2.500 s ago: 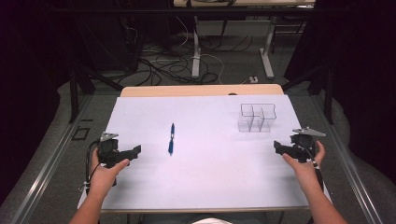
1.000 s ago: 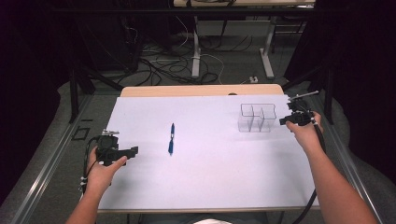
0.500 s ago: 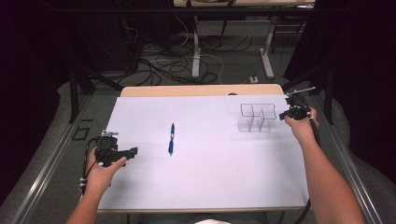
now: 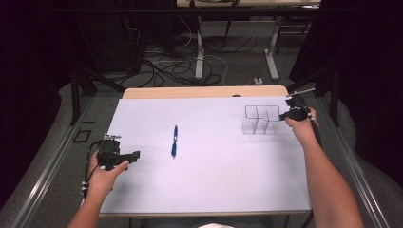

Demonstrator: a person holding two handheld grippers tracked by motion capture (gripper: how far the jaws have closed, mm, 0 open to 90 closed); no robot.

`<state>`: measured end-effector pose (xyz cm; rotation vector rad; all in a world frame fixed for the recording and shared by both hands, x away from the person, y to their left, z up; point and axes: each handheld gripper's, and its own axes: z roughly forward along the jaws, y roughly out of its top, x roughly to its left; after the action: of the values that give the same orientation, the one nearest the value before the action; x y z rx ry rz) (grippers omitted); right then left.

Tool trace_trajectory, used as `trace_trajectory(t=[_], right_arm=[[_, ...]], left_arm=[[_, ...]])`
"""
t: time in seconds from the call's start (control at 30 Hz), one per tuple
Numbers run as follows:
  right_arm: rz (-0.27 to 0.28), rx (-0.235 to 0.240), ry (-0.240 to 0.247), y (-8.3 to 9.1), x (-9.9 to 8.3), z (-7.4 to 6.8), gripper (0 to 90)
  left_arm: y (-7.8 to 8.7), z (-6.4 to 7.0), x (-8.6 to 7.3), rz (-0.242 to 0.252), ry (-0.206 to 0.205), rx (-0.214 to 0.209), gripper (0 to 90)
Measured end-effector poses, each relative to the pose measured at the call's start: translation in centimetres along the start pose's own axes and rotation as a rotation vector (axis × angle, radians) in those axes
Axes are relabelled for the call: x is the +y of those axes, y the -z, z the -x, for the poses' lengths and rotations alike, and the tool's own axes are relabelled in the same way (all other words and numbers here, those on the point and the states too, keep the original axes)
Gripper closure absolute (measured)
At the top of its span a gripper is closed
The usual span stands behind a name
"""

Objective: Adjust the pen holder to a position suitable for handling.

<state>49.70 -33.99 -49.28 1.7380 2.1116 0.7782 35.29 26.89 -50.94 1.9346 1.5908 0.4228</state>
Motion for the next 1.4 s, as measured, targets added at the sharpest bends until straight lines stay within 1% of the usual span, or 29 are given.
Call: trace_trajectory(t=[0.07,0.2,0.23,0.3,0.33,0.37,0.43,0.47,0.5,0.53,0.57,0.63,0.73,0.77,0.8,0.87,0.9,0.93,0.97,1.0,1.07,1.1,1.13,1.17,1.2,1.23,1.33,1.37,1.4], right_arm=[[0.0,0.005,-0.004,0.0,0.0,0.1,90.0],[-0.004,0.019,0.005,0.0,-0.1,0.1,90.0],[-0.001,0.029,0.007,0.0,-0.1,0.1,90.0],[0.0,0.031,0.011,-0.1,0.0,0.0,90.0],[0.001,0.023,0.027,-0.2,0.0,-0.2,90.0],[0.004,0.029,0.024,-0.2,0.0,-0.4,90.0],[0.008,0.029,0.039,-0.3,0.1,-0.6,90.0],[0.007,0.029,0.037,-0.4,0.1,-0.8,90.0],[0.022,0.039,0.05,-0.4,0.1,-0.9,90.0],[0.009,0.032,0.049,-0.4,0.2,-1.1,90.0],[0.014,0.036,0.055,-0.5,0.2,-1.2,90.0],[0.02,0.022,0.072,-0.6,0.3,-1.5,90.0],[0.021,0.017,0.081,-0.7,0.6,-1.8,90.0],[0.026,0.021,0.079,-0.7,0.7,-2.0,90.0],[0.029,0.022,0.089,-0.7,0.8,-2.0,90.0],[0.028,0.024,0.088,-0.7,0.9,-2.3,90.0],[0.022,0.025,0.092,-0.8,1.1,-2.7,90.0],[0.025,0.029,0.107,-0.9,1.2,-2.8,90.0],[0.025,0.029,0.107,-0.9,1.2,-2.8,90.0],[0.025,0.033,0.112,-1.0,1.4,-3.3,90.0],[0.03,0.034,0.11,-1.1,1.4,-3.5,90.0],[0.033,0.039,0.112,-1.4,1.5,-3.9,90.0],[0.031,0.042,0.11,-1.5,1.6,-4.1,90.0],[0.03,0.052,0.111,-1.6,1.6,-4.3,90.0],[0.031,0.049,0.107,-1.7,1.7,-4.5,90.0],[0.031,0.065,0.106,-1.9,1.7,-4.6,90.0],[0.028,0.073,0.11,-2.2,1.7,-5.2,90.0],[0.031,0.082,0.1,-2.4,1.8,-5.5,90.0],[0.03,0.077,0.104,-2.5,1.8,-5.7,90.0]], left_arm=[[0.0,0.0,0.0,0.0,0.0,0.0,16.4],[0.0,0.0,0.0,-0.002,-0.003,-0.001,16.4],[-0.1,0.0,0.0,-0.002,0.002,-0.003,16.4],[-0.1,0.0,0.0,-0.004,-0.004,-0.001,16.4],[-0.1,0.0,0.0,-0.008,-0.009,-0.001,16.4],[-0.1,0.0,0.0,-0.008,-0.009,-0.001,16.4],[-0.1,0.0,0.0,-0.007,-0.009,-0.001,16.4],[-0.1,0.0,0.0,-0.007,-0.009,-0.002,16.4],[-0.1,0.0,0.0,-0.009,-0.002,-0.004,16.5],[-0.1,0.0,0.0,-0.01,-0.005,-0.003,16.4],[-0.1,0.0,0.0,-0.01,-0.005,-0.003,16.4],[-0.1,0.0,0.0,-0.013,-0.009,-0.004,16.4],[-0.1,0.1,0.0,-0.008,-0.005,-0.006,16.4],[-0.1,0.1,0.0,-0.007,-0.005,-0.006,16.4],[-0.1,0.1,0.0,-0.007,-0.005,-0.006,16.5],[-0.1,0.0,0.0,-0.006,-0.01,-0.004,16.4],[-0.1,0.0,0.0,-0.006,-0.009,-0.004,16.4],[-0.1,0.0,0.0,-0.006,-0.009,-0.005,16.4],[-0.1,0.0,0.0,-0.006,-0.009,-0.005,16.4],[-0.1,0.0,0.0,-0.007,-0.007,-0.007,16.5],[-0.1,0.0,0.0,-0.007,-0.006,-0.009,16.4],[-0.1,0.1,0.0,-0.008,-0.013,-0.008,16.5],[-0.1,0.1,0.0,-0.007,-0.001,-0.015,16.4],[-0.2,0.1,0.0,-0.002,-0.004,-0.011,16.4],[-0.2,0.1,0.0,-0.002,-0.004,-0.011,16.4],[-0.1,0.1,0.0,-0.005,-0.005,-0.013,16.5],[-0.1,0.1,0.0,-0.006,-0.004,-0.014,16.4],[-0.1,0.1,0.0,-0.006,-0.004,-0.014,16.5],[-0.2,0.1,0.0,-0.005,-0.004,-0.014,16.5]])
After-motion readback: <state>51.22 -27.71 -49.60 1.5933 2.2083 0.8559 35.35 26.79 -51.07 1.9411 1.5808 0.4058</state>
